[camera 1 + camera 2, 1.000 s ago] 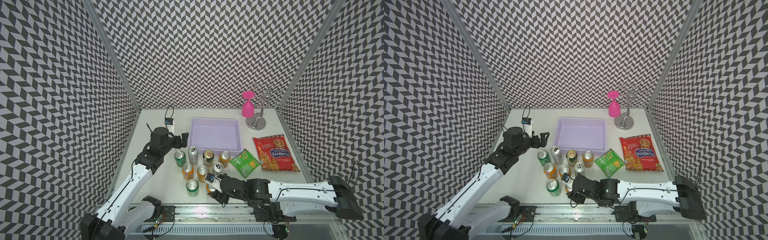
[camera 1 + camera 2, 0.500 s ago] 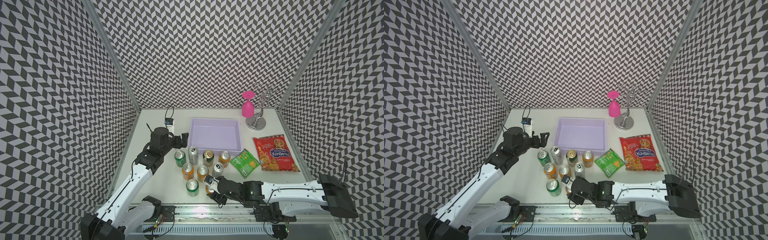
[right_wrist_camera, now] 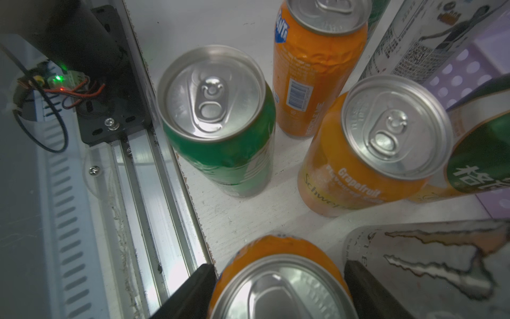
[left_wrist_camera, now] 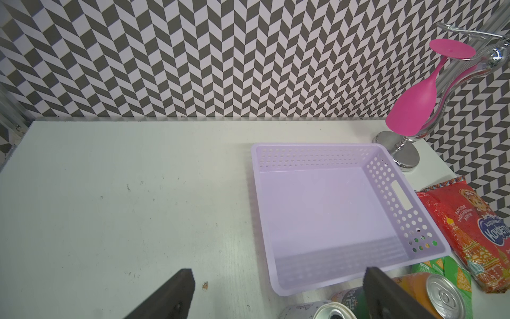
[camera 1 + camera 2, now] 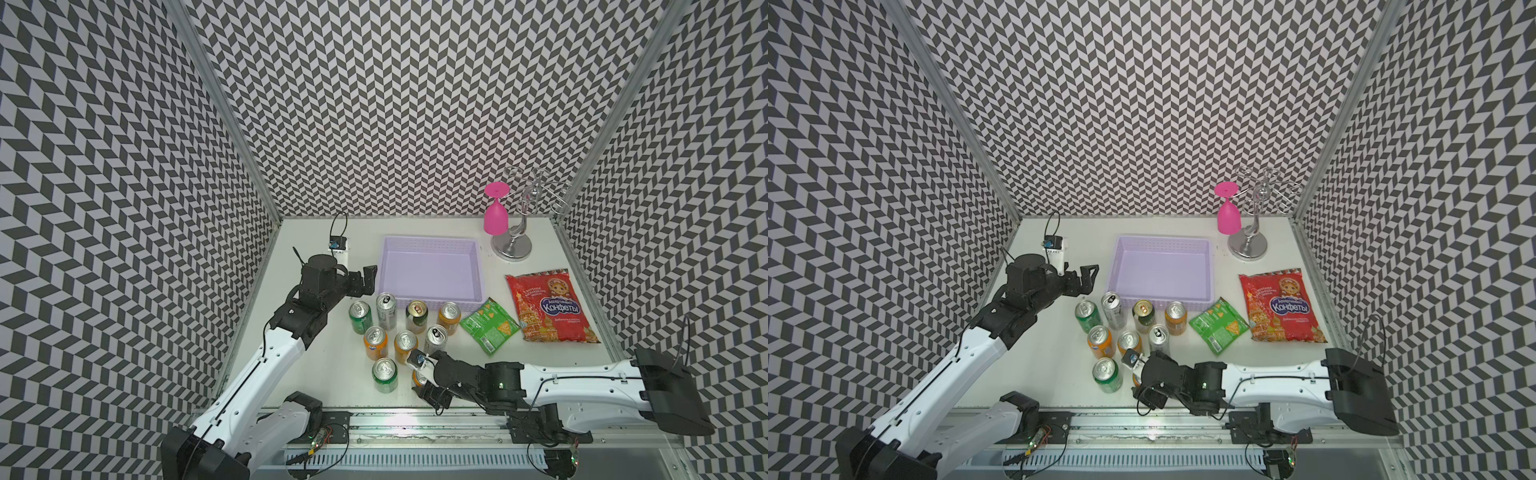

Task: Take out the drinks from the basket
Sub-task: Place the drink at the center of the board, then reset both arms

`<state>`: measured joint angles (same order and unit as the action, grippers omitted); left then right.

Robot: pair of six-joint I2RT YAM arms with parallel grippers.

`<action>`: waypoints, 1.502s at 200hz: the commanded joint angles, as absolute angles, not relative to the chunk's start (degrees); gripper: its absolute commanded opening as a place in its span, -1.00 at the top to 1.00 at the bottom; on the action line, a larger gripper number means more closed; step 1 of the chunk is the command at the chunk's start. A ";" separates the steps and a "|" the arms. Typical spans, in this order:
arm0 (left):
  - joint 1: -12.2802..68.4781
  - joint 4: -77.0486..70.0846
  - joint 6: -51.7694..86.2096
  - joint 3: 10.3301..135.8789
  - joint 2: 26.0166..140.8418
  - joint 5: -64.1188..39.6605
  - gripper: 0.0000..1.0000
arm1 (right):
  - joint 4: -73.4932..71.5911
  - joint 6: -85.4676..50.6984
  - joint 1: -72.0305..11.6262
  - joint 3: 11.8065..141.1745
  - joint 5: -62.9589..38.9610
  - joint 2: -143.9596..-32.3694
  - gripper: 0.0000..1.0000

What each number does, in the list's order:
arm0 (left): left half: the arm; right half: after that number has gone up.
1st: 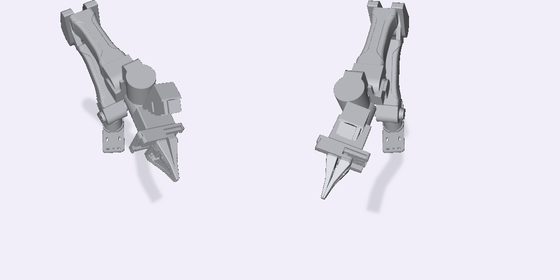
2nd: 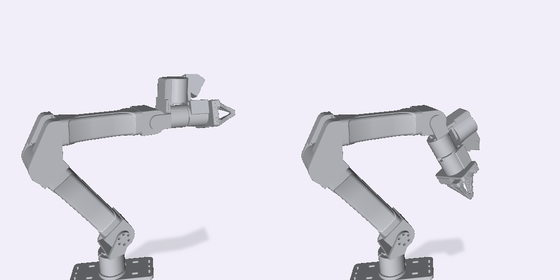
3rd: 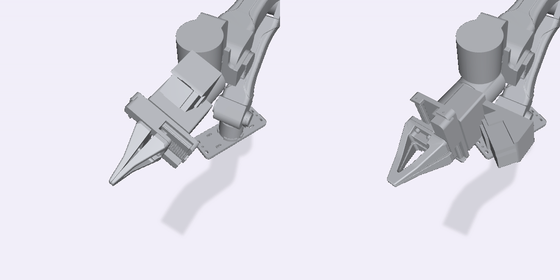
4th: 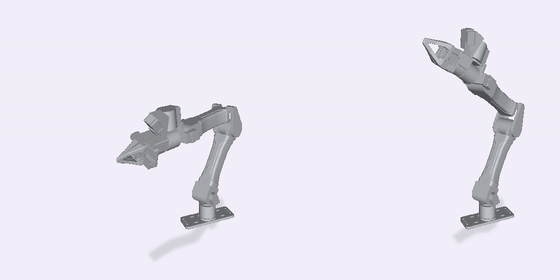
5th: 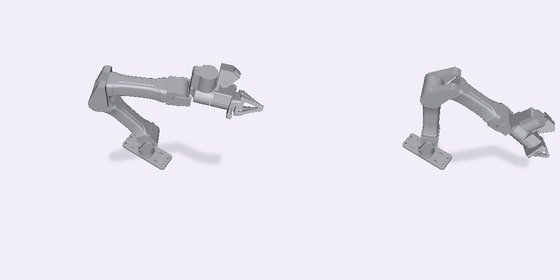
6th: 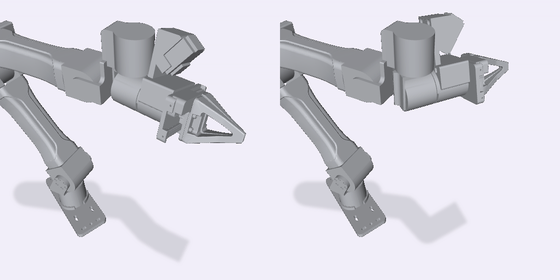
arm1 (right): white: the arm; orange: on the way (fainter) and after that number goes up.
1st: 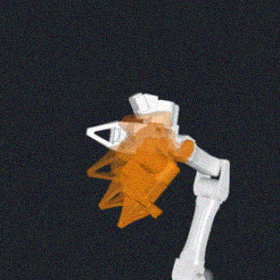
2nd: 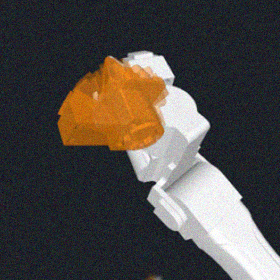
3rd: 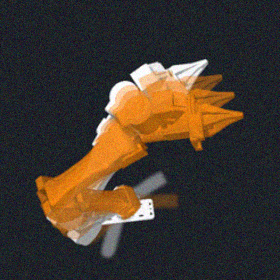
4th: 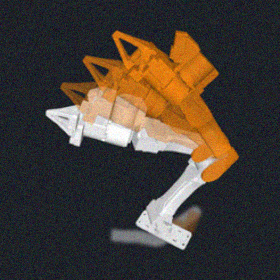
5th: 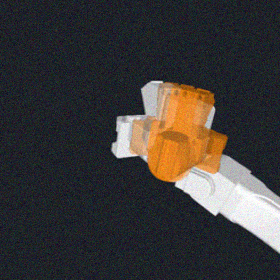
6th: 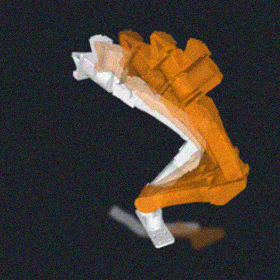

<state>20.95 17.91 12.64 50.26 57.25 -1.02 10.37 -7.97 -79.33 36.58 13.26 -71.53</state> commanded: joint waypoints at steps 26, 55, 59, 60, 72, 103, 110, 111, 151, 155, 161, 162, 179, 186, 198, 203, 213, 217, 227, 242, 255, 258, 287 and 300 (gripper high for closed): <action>20.56 15.84 12.48 49.65 56.13 -1.91 -0.98 | 8.55 -7.17 -79.31 39.08 14.65 -68.70 -0.71; 20.34 15.34 12.30 49.87 55.56 -1.61 -0.98 | 10.46 -6.58 -79.15 42.04 15.02 -66.55 -0.80; 20.32 15.23 12.30 49.91 55.48 -1.46 -0.98 | 10.70 -6.44 -79.10 42.47 15.15 -66.24 -0.82; 20.31 15.26 12.30 49.87 55.47 -1.43 -0.98 | 10.75 -6.39 -79.06 42.59 15.13 -66.21 -0.83; 20.18 14.84 12.54 49.80 55.01 -0.94 -0.98 | 11.40 -5.43 -78.50 44.23 15.33 -65.62 -0.87; 19.93 12.08 13.92 48.98 53.53 1.71 -0.98 | 11.58 -3.01 -73.54 48.14 13.70 -64.20 -0.95; 19.93 11.24 14.18 48.60 53.31 2.52 -0.98 | 10.99 -2.44 -71.80 48.70 12.92 -63.85 -0.96; 19.90 11.07 14.21 48.56 53.29 2.67 -0.98 | 10.90 -2.36 -71.54 48.74 12.79 -63.78 -0.96; 19.38 6.41 16.01 47.17 51.64 8.77 -0.98 | 5.34 -0.32 -60.30 49.21 11.37 -60.86 -0.99; 19.21 5.78 16.11 46.99 51.53 9.62 -0.98 | 5.13 -0.43 -58.73 49.37 11.18 -60.60 -0.99; 19.12 4.97 16.33 46.64 51.23 10.95 -0.98 | 4.76 -0.51 -56.57 49.39 10.97 -60.19 -0.99; 19.10 4.81 16.34 46.52 51.24 11.19 -0.98 | 4.71 -0.47 -56.32 49.39 10.93 -60.11 -0.99; 18.42 2.36 16.74 45.27 50.22 14.44 -0.98 | 3.84 -0.16 -50.18 49.02 12.38 -59.01 -0.99; 18.09 1.23 16.80 44.63 49.76 15.42 -0.98 | 3.20 0.51 -48.13 48.68 13.77 -58.53 -0.99; 17.67 -0.52 16.63 43.35 48.85 17.19 -0.98 | 1.74 1.22 -44.27 47.81 15.56 -57.91 -0.99; 17.45 -1.25 16.38 42.90 48.54 17.75 -0.98 | 0.99 1.38 -42.49 47.42 15.80 -57.64 -0.99; 17.07 -2.25 15.76 42.08 48.11 18.46 -0.98 | -0.89 1.02 -38.85 46.05 15.99 -56.96 -0.99; 16.98 -2.51 15.65 41.87 48.01 18.76 -0.98 | -1.68 0.77 -37.61 45.52 16.00 -56.68 -0.99; 16.58 -2.82 15.37 41.37 47.77 19.88 -0.98 | -3.77 0.16 -34.16 43.91 16.04 -55.99 -0.99; 16.06 -3.42 15.05 40.41 47.38 22.01 -0.98 | -7.17 -1.30 -29.81 41.08 17.20 -54.97 -0.99; 15.76 -5.08 13.82 38.87 46.75 23.35 -0.98 | -10.89 -1.92 -26.36 38.18 18.46 -54.25 -0.99; 15.79 -5.79 13.44 38.38 46.57 23.76 -0.98 | -11.63 -2.08 -25.70 37.63 18.84 -54.06 -0.99; 15.38 -15.07 8.65 31.56 44.67 27.86 -0.98 | -21.71 -3.33 -18.76 31.06 19.57 -53.75 -0.99; 14.95 -19.97 6.82 27.95 44.04 29.76 -0.98 | -26.34 -3.72 -15.97 28.10 19.72 -54.67 -0.99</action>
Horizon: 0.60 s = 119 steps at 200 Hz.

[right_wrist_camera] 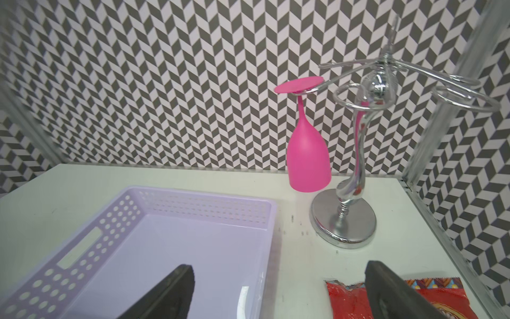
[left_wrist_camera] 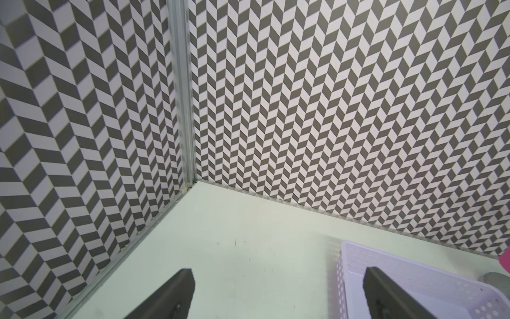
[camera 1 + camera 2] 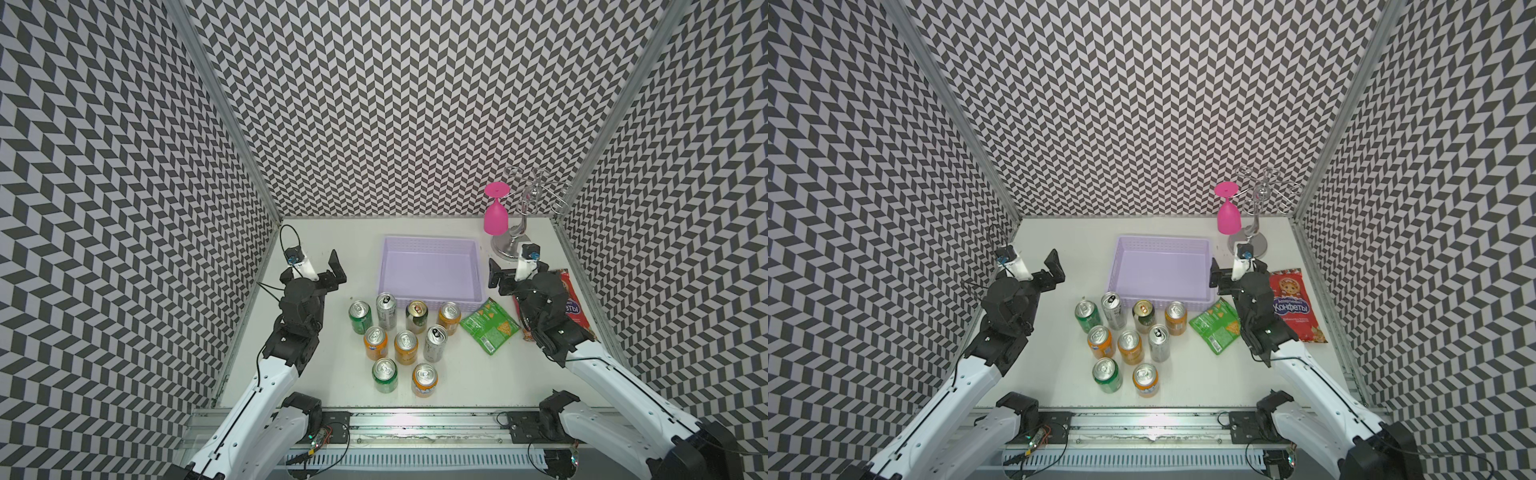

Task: Take out the drinks from the basket
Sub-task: Reset both arms

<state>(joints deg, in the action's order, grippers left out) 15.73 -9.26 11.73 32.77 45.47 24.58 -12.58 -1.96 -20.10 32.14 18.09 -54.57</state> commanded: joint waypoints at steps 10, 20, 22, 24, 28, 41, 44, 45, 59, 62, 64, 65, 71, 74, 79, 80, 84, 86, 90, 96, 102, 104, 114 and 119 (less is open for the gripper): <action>14.44 -24.06 5.53 25.25 44.01 30.78 -0.98 | -30.10 -4.21 -13.57 25.95 19.85 -55.99 -0.99; 13.92 -27.29 4.85 22.94 44.40 32.38 -0.98 | -33.07 -5.30 -11.29 24.30 20.09 -57.90 -0.99; 13.79 -27.92 4.79 22.59 44.52 32.75 -0.98 | -33.71 -5.59 -10.87 24.03 20.07 -58.40 -0.99; 13.69 -28.47 4.76 22.10 44.66 33.06 -0.98 | -34.18 -5.90 -10.43 23.83 20.07 -58.90 -0.99; 13.40 -29.33 4.75 21.24 45.00 33.73 -0.98 | -34.78 -6.25 -9.83 23.59 19.92 -59.92 -0.99; 12.22 -31.94 4.68 19.21 46.38 34.70 -0.98 | -37.21 -6.39 -7.63 23.07 19.11 -63.81 -0.99; 11.88 -32.37 4.65 18.95 46.73 34.72 -0.98 | -37.76 -6.31 -7.28 22.97 19.09 -64.86 -0.99; 11.83 -32.45 4.70 18.83 46.88 34.67 -0.98 | -38.04 -6.28 -7.11 22.95 19.08 -65.21 -0.99; 10.55 -32.83 5.12 17.98 48.63 34.84 -0.98 | -42.67 -5.74 -5.42 21.77 18.22 -69.18 -0.99; 10.40 -33.04 5.07 17.84 48.96 34.61 -0.98 | -44.15 -5.63 -5.11 21.24 18.14 -69.97 -0.99; 10.20 -33.16 5.05 17.73 49.29 34.47 -0.98 | -45.20 -5.56 -4.95 20.85 18.07 -70.54 -0.99; 10.16 -33.19 5.03 17.74 49.38 34.37 -0.98 | -45.89 -5.50 -4.89 20.62 18.04 -70.82 -0.99; 9.71 -33.59 4.85 17.36 50.00 33.56 -0.98 | -49.11 -5.23 -4.46 19.52 17.65 -72.20 -0.99; 9.41 -33.97 4.77 17.21 50.31 33.23 -0.98 | -50.33 -5.19 -4.21 19.07 17.30 -72.89 -0.99; 9.03 -34.74 4.48 16.76 50.76 32.52 -0.98 | -52.05 -5.16 -3.83 18.40 16.59 -73.91 -0.99; 8.95 -34.95 4.48 16.64 50.87 32.34 -0.98 | -52.26 -5.09 -3.72 18.30 16.47 -74.13 -0.99; 8.56 -35.53 4.41 16.32 51.20 31.72 -0.98 | -54.01 -5.06 -3.41 17.85 15.99 -75.03 -0.99; 8.36 -35.82 4.35 16.12 51.30 31.33 -0.98 | -54.66 -4.93 -3.31 17.71 15.69 -75.54 -0.99; 7.97 -36.47 4.31 15.82 51.61 30.61 -0.98 | -55.99 -4.77 -3.11 17.33 15.21 -76.47 -0.99; 7.34 -37.33 4.35 15.36 52.16 29.55 -0.98 | -57.49 -4.59 -2.83 16.95 14.68 -77.73 -0.99; 6.62 -38.17 4.40 14.88 52.70 28.42 -0.98 | -59.65 -4.53 -2.69 16.50 14.21 -79.14 -0.99; 6.40 -38.42 4.44 14.75 52.92 28.07 -0.98 | -60.77 -4.41 -2.65 16.41 13.88 -79.66 -0.99; 5.35 -39.67 4.63 14.12 54.09 26.24 -0.98 | -63.79 -2.60 -2.64 15.78 11.32 -81.25 -0.99; 4.92 -40.39 4.54 13.83 54.62 25.01 -0.98 | -65.32 -2.35 -2.63 15.53 10.74 -82.30 -0.99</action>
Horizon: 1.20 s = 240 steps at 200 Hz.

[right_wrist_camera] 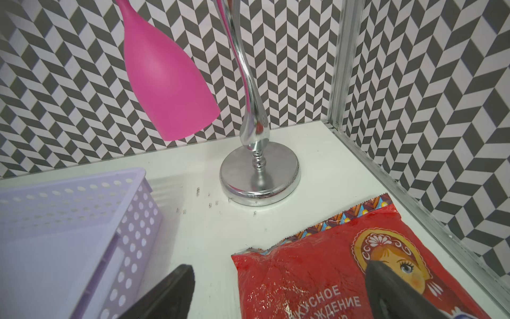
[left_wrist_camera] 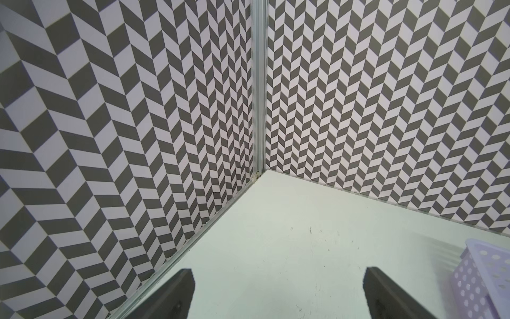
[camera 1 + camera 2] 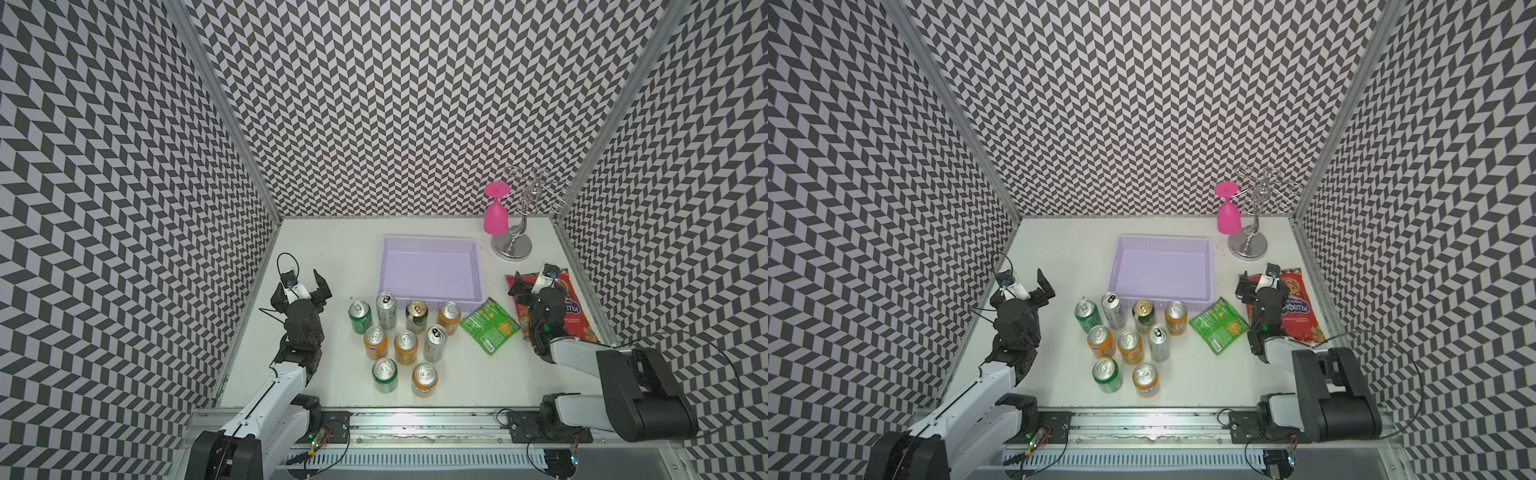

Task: Take out the drinks from the basket
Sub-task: Reset both arms

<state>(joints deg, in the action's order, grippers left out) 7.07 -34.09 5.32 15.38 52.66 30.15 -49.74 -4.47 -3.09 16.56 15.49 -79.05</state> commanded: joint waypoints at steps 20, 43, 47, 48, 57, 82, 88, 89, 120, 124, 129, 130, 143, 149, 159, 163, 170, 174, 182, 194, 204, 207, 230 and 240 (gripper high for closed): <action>3.41 -42.73 4.56 12.98 57.45 21.49 -0.98 | -70.55 -1.47 -2.59 14.43 8.59 -86.33 -0.99; 2.39 -45.24 3.80 12.25 60.48 18.49 -0.98 | -80.60 -0.53 -2.61 10.71 6.64 -89.62 -0.99; 2.25 -45.88 3.76 12.14 61.02 17.93 -0.98 | -79.76 -0.44 -2.63 10.72 6.48 -89.09 -0.99; 2.23 -46.05 3.73 12.00 61.10 17.71 -0.98 | -79.52 -0.44 -2.64 10.77 6.49 -88.97 -0.99; 1.74 -47.78 3.61 11.46 62.47 15.92 -0.98 | -76.95 -0.33 -2.52 11.71 6.41 -88.35 -0.99; 0.27 -54.47 3.26 10.62 67.77 9.22 -0.98 | -70.72 -0.80 -2.46 15.09 6.72 -87.73 -0.99; 0.12 -56.21 3.05 10.65 69.43 7.77 -0.98 | -70.86 -0.78 -2.42 15.12 6.76 -87.80 -0.99; 0.11 -56.49 3.02 10.68 69.69 7.53 -0.98 | -70.94 -0.79 -2.44 15.03 6.77 -87.85 -0.99; -0.26 -62.69 2.13 12.50 76.49 -0.14 -0.98 | -71.77 -0.96 -2.46 14.84 6.92 -88.00 -0.99; -0.29 -63.61 1.70 12.60 77.08 -1.06 -0.98 | -71.73 -0.92 -2.46 14.75 6.90 -88.01 -0.99; -0.30 -64.26 0.95 12.74 78.00 -1.80 -0.98 | -71.70 -0.94 -2.50 14.83 6.90 -88.02 -0.99; -0.33 -64.43 0.87 12.79 78.20 -1.91 -0.98 | -71.71 -0.91 -2.48 14.84 6.92 -88.00 -0.99; -0.40 -67.09 0.46 12.91 80.96 -1.76 -0.98 | -71.70 -0.97 -2.50 14.72 6.84 -88.01 -0.99; -0.39 -68.75 0.23 12.78 82.44 -2.05 -0.98 | -71.63 -0.85 -2.47 14.85 6.86 -87.90 -0.99; -0.40 -71.89 0.11 12.64 85.56 -2.17 -0.98 | -71.63 -0.83 -2.50 14.81 6.83 -87.97 -0.99; -0.41 -72.97 0.14 12.70 86.93 -2.20 -0.98 | -71.63 -0.87 -2.54 14.70 6.81 -87.98 -0.99; -0.36 -74.16 0.03 13.41 88.90 -2.33 -0.98 | -71.63 -0.75 -2.48 14.75 6.72 -87.91 -0.99; -0.35 -74.00 -0.12 14.05 89.62 -2.68 -0.98 | -71.59 -0.79 -2.49 14.77 6.76 -87.96 -0.99; -0.40 -68.53 -0.44 15.91 88.68 -3.04 -0.98 | -71.63 -0.69 -2.55 14.75 6.63 -87.97 -0.99; -0.41 -70.43 -0.56 15.41 89.23 -2.99 -0.98 | -71.56 -0.68 -2.55 14.77 6.68 -87.98 -0.99; -0.43 -69.66 -0.49 15.59 88.97 -2.99 -0.98 | -71.63 -0.58 -2.55 14.84 6.53 -87.91 -0.99; -0.41 -68.28 -0.48 15.95 88.55 -2.99 -0.98 | -71.62 -0.54 -2.53 14.77 6.46 -87.97 -0.99; -0.32 -68.43 -0.48 15.89 88.54 -2.99 -0.98 | -71.70 -0.51 -2.49 14.77 6.49 -88.01 -0.99; -0.34 -69.19 -0.59 15.68 88.76 -2.98 -0.98 | -71.70 -0.51 -2.54 14.83 6.46 -88.00 -0.99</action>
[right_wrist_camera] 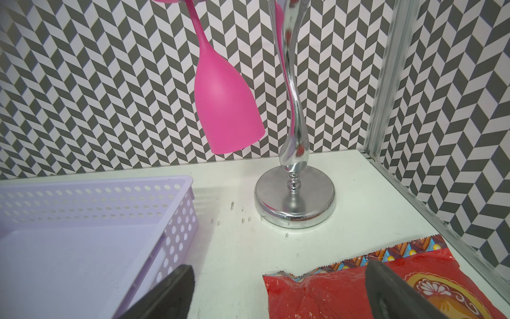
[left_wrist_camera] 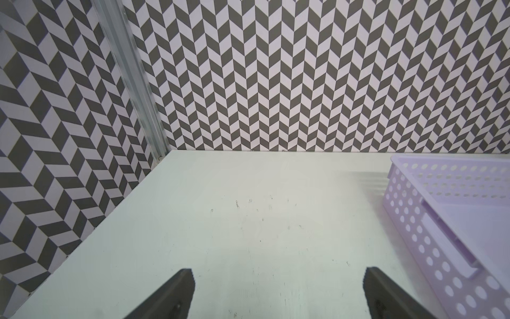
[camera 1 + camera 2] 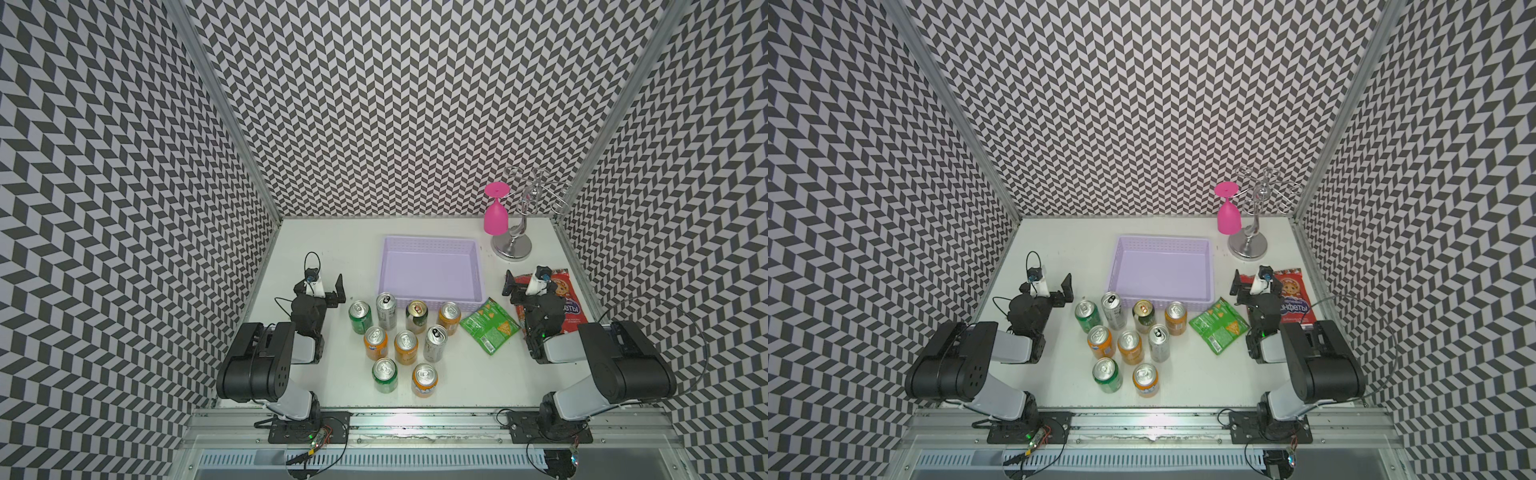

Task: Take out the drinks from the basket
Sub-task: Reset both arms

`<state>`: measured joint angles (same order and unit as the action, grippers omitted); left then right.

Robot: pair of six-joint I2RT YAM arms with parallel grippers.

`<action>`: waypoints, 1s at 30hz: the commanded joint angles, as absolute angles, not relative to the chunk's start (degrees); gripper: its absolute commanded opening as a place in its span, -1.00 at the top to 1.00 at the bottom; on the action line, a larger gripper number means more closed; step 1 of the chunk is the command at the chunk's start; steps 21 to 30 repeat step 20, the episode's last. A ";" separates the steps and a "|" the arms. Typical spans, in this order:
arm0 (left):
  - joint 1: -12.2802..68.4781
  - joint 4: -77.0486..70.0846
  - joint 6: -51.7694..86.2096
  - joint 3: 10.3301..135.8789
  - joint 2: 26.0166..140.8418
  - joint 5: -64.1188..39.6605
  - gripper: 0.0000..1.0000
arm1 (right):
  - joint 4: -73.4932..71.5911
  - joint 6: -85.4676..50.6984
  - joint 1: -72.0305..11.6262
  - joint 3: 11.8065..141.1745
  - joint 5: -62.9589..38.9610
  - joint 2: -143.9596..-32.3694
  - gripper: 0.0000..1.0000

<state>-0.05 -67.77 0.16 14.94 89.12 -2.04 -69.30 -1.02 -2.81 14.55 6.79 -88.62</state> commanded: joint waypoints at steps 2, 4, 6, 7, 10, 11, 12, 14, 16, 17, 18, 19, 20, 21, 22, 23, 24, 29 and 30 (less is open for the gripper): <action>-0.26 -69.08 -0.61 15.66 88.64 -2.98 -0.98 | -71.67 -0.49 -2.50 14.81 6.50 -88.01 -0.99; -0.33 -68.97 -0.62 15.69 88.69 -2.90 -0.98 | -71.67 -0.53 -2.55 14.84 6.48 -88.00 -0.99; -0.25 -68.56 -0.62 15.79 88.60 -2.90 -0.98 | -71.75 -0.52 -2.55 14.80 6.49 -88.01 -0.99; -0.28 -68.79 -0.62 15.75 88.62 -2.83 -0.98 | -71.69 -0.53 -2.47 14.79 6.44 -88.07 -0.99; -0.18 -68.75 -0.61 15.77 88.60 -2.85 -0.98 | -71.70 -0.52 -2.50 14.77 6.50 -87.99 -0.99; -0.19 -68.80 -0.62 15.82 88.64 -2.90 -0.98 | -71.67 -0.53 -2.55 14.78 6.48 -88.04 -0.99; -0.33 -68.69 -0.62 15.75 88.62 -2.90 -0.98 | -71.75 -0.51 -2.54 14.79 6.51 -88.04 -0.99; -0.19 -68.68 -0.61 15.79 88.60 -2.89 -0.98 | -71.72 -0.53 -2.55 14.77 6.43 -88.06 -0.99; -0.18 -68.72 -0.60 15.85 88.76 -2.82 -0.98 | -71.70 -0.53 -2.55 14.77 6.49 -88.06 -0.99; -0.18 -68.71 -0.61 15.91 88.74 -2.83 -0.98 | -71.75 -0.53 -2.50 14.80 6.50 -88.00 -0.99; -0.18 -68.65 -0.61 15.89 88.69 -2.83 -0.98 | -71.70 -0.52 -2.55 14.85 6.50 -88.06 -0.99; -0.18 -68.61 -0.61 15.90 88.72 -2.88 -0.98 | -71.73 -0.50 -2.53 14.77 6.50 -88.00 -0.99; -0.20 -68.58 -0.59 15.88 88.65 -2.82 -0.98 | -71.73 -0.53 -2.50 14.77 6.50 -88.02 -0.99; -0.20 -68.58 -0.59 15.88 88.65 -2.82 -0.98 | -71.73 -0.53 -2.50 14.77 6.50 -88.02 -0.99; -0.20 -68.58 -0.59 15.88 88.65 -2.82 -0.98 | -71.73 -0.53 -2.50 14.77 6.50 -88.02 -0.99; -0.20 -68.58 -0.59 15.88 88.65 -2.82 -0.98 | -71.73 -0.53 -2.50 14.77 6.50 -88.02 -0.99; -0.20 -68.58 -0.59 15.88 88.65 -2.82 -0.98 | -71.73 -0.53 -2.50 14.77 6.50 -88.02 -0.99; -0.20 -68.58 -0.59 15.88 88.65 -2.82 -0.98 | -71.73 -0.53 -2.50 14.77 6.50 -88.02 -0.99; -0.20 -68.58 -0.59 15.88 88.65 -2.82 -0.98 | -71.73 -0.53 -2.50 14.77 6.50 -88.02 -0.99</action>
